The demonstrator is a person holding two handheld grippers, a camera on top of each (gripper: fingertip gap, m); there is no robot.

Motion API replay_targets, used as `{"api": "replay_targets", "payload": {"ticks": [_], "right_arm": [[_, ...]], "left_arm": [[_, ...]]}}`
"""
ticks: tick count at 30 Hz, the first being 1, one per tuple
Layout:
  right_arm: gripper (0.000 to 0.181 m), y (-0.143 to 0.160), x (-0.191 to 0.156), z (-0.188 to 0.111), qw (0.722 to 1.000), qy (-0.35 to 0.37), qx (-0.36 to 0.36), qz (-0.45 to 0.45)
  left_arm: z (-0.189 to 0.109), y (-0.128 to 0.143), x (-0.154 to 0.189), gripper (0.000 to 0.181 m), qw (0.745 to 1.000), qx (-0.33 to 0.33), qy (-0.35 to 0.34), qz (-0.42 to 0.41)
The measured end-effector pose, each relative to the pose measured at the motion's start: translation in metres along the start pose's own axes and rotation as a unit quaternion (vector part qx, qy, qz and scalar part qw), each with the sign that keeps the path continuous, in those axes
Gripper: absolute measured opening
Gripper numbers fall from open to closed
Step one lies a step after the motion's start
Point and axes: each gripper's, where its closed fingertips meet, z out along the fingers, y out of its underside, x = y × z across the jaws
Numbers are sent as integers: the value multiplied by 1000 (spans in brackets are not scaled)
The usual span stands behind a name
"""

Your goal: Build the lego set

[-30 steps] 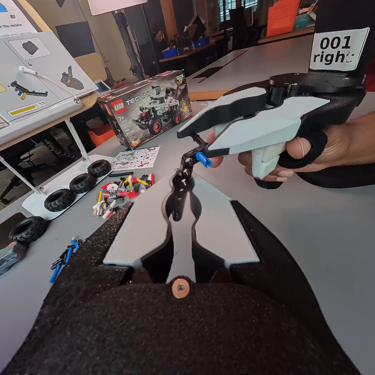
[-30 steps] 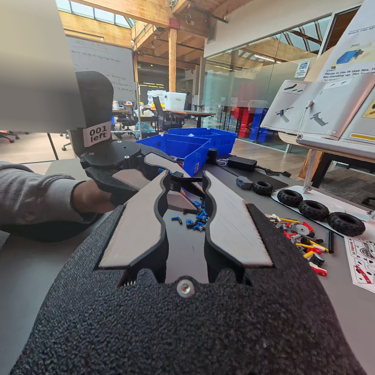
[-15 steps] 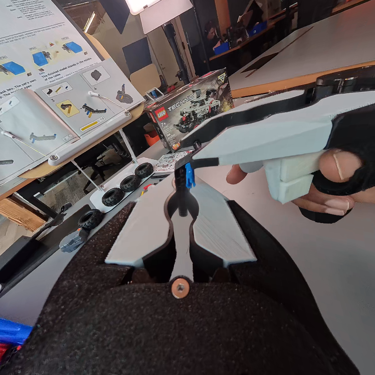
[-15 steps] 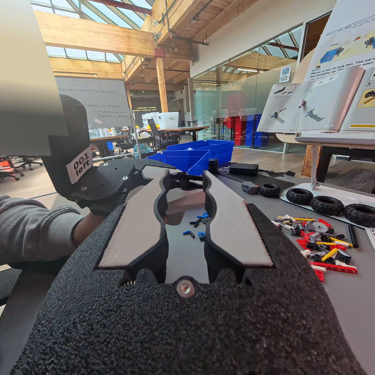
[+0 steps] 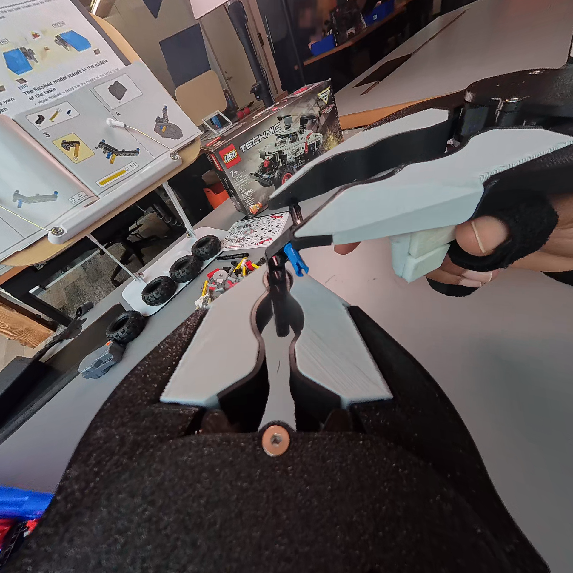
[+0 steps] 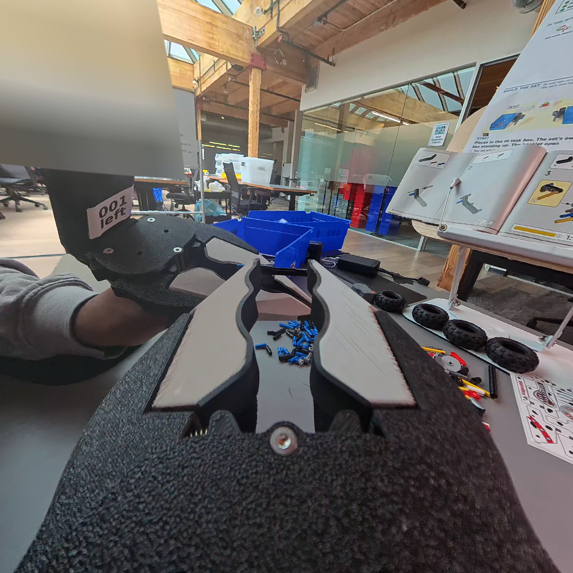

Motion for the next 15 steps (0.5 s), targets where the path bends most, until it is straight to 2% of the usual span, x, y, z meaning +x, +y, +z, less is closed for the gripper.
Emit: {"api": "replay_targets", "payload": {"ticks": [5,10,13,14,15], "right_arm": [[29,3,-4,-1,999,-33,-2,0],[29,3,-7,-9,995,-94,1,27],[29,5,-9,-8,994,-101,-5,31],[29,5,-10,-8,994,-102,-5,34],[29,6,-10,-8,994,-105,-6,38]], "left_arm": [[-2,3,7,0,1000,-4,27,4],[-10,-4,23,11,990,28,130,-43],[-13,-2,23,3,990,25,138,-25],[-12,0,24,7,991,18,135,-17],[-12,2,25,1,991,10,134,-16]]}}
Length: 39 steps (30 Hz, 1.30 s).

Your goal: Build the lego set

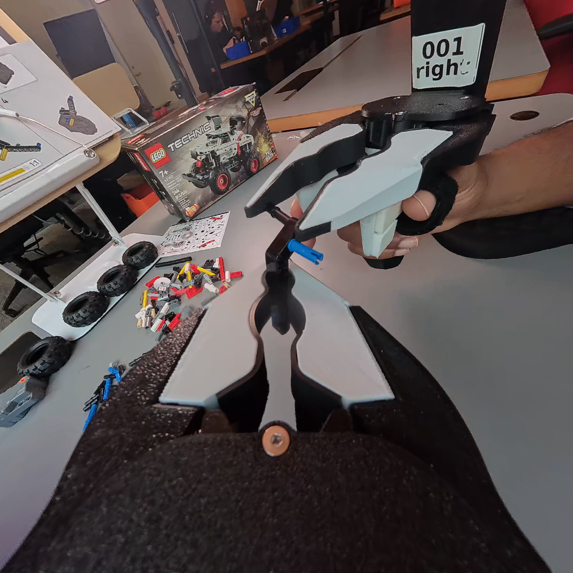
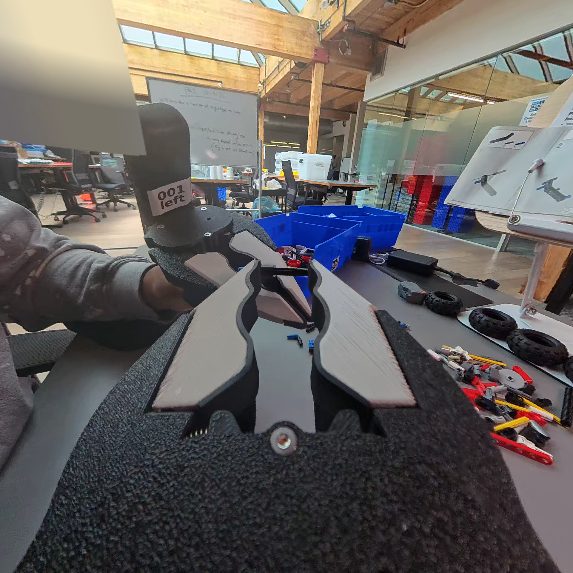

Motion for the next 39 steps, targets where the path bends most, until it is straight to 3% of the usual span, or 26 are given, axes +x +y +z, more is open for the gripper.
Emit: {"api": "replay_targets", "payload": {"ticks": [12,17,19,23,33,39], "right_arm": [[23,6,-15,-1,996,-22,-37,-81],[23,14,-13,2,996,-17,-50,-71],[24,16,-7,4,998,-4,-48,-33],[47,17,-4,0,999,-18,-46,-14],[22,29,2,3,997,12,-79,-4],[33,32,-2,2,996,-15,-88,8]], "left_arm": [[4,9,10,0,999,-47,21,3],[8,18,12,0,997,-55,36,-37],[9,19,12,0,993,-49,61,-93],[6,15,10,0,973,-21,103,-204],[8,12,29,1,914,-4,205,-349],[1,10,46,0,868,-17,295,-399]]}}
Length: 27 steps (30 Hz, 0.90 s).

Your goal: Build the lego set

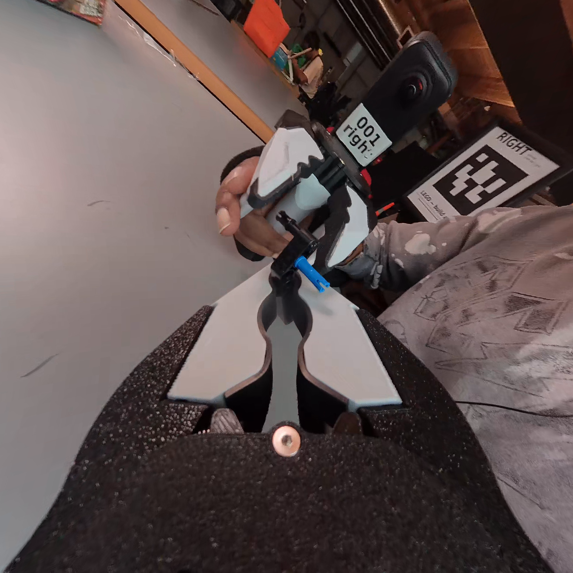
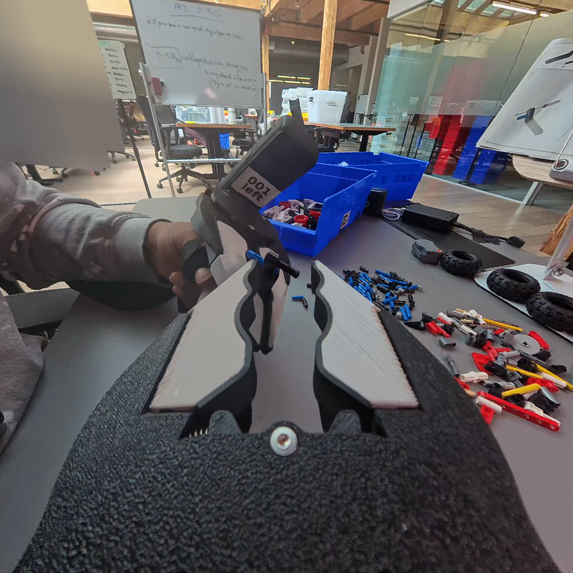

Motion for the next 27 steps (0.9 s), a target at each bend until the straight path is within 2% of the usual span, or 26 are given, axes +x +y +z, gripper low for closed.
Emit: {"api": "replay_targets", "payload": {"ticks": [5,7,8,11,14,17,22,27], "right_arm": [[11,2,-30,-14,993,-117,-6,-20],[6,0,-35,-19,991,-135,-2,-22],[5,-1,-31,-19,992,-124,-2,-19],[5,-5,-18,-18,995,-97,5,14],[4,-2,-9,-17,997,-73,-5,26],[4,0,-6,-14,998,-55,-9,21],[5,-8,-11,-16,996,-76,13,38],[6,-10,-10,-20,997,-77,16,26]], "left_arm": [[2,25,32,0,989,-70,124,-47],[1,23,36,0,986,-66,140,-62],[0,18,32,0,987,-52,134,-66],[-8,2,13,22,996,-9,76,-38],[-18,-14,5,11,999,35,36,0],[-21,-17,-1,8,999,42,13,8],[-22,-20,8,7,997,53,58,-15],[-25,-24,9,7,996,62,62,-16]]}}
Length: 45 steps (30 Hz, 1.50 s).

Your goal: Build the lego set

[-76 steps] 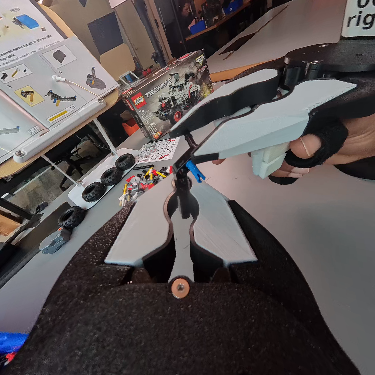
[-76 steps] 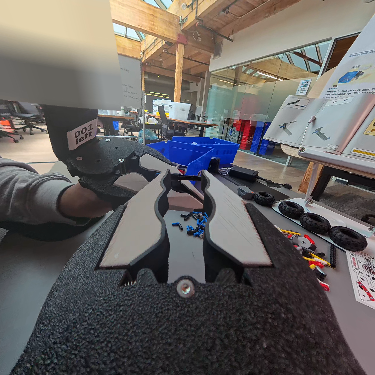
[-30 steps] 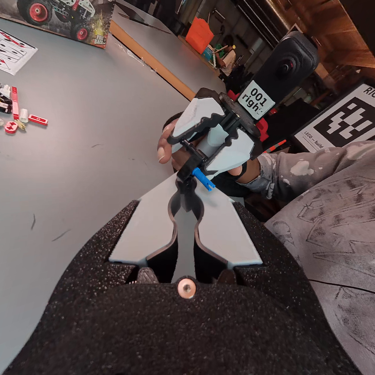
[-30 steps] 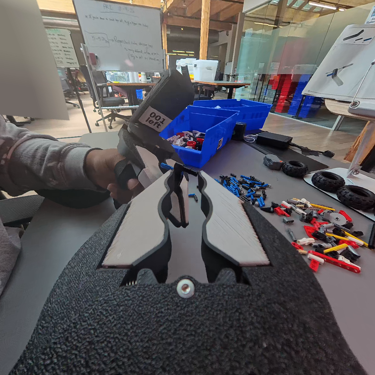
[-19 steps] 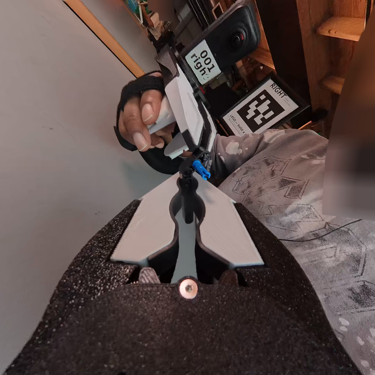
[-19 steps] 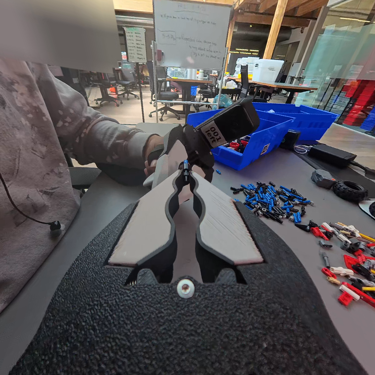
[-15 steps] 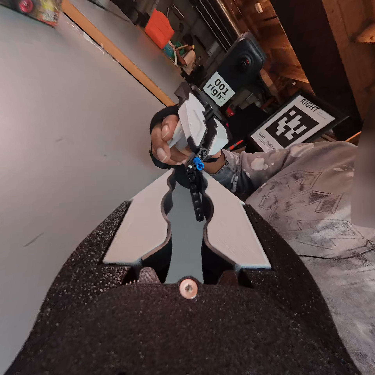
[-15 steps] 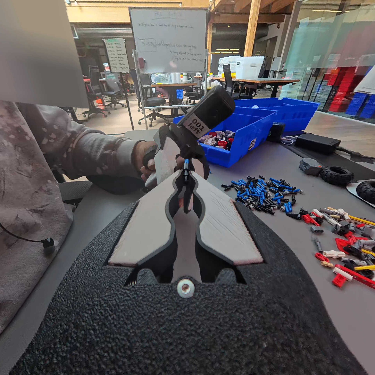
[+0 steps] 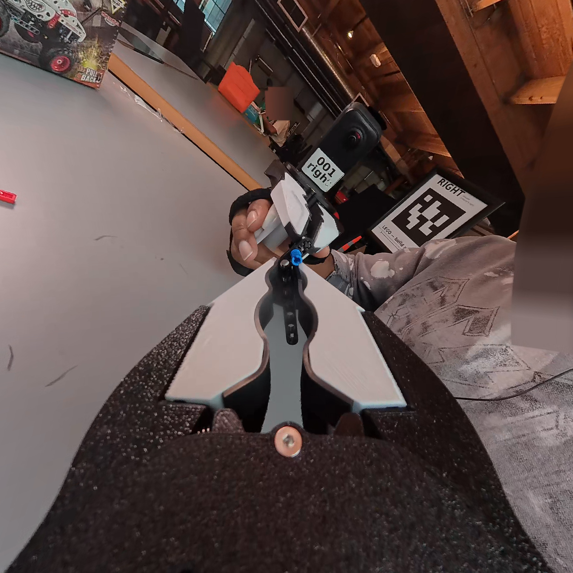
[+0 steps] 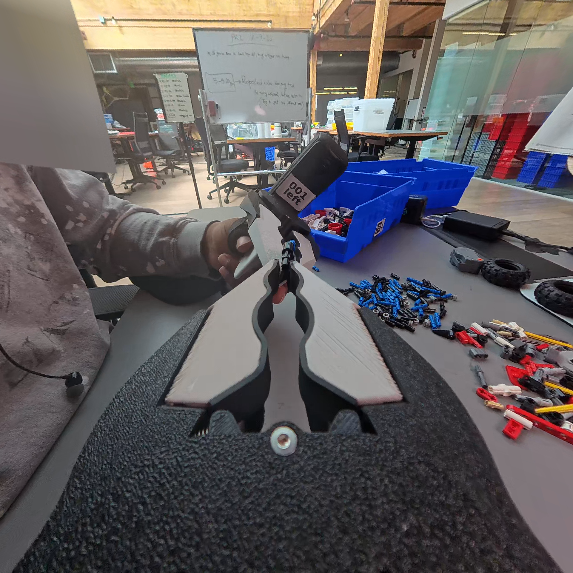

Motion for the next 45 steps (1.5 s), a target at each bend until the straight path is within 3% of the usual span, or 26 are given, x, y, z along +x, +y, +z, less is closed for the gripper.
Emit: {"api": "replay_targets", "payload": {"ticks": [4,10,18,26,31,36,40,45], "right_arm": [[4,0,1,0,1000,7,1,-9],[3,14,0,3,998,13,-44,-31],[3,34,-10,6,994,-18,-95,-43],[4,50,-6,11,986,9,-138,-88],[6,48,-10,8,987,-12,-125,-100],[27,54,-37,2,978,-89,-143,-119],[29,62,-55,1,964,-120,-161,-175],[19,70,-77,1,941,-148,-186,-241]], "left_arm": [[1,1,-1,6,1000,-4,-4,-3],[-1,15,-14,6,995,-63,-69,35],[4,44,-26,10,977,-155,-125,78],[-1,50,-41,9,959,-189,-178,115],[-4,51,-35,8,958,-203,-158,129],[-5,71,-22,7,949,-257,-114,144],[-3,98,-4,7,940,-315,-50,123],[-6,112,14,7,937,-338,20,84]]}}
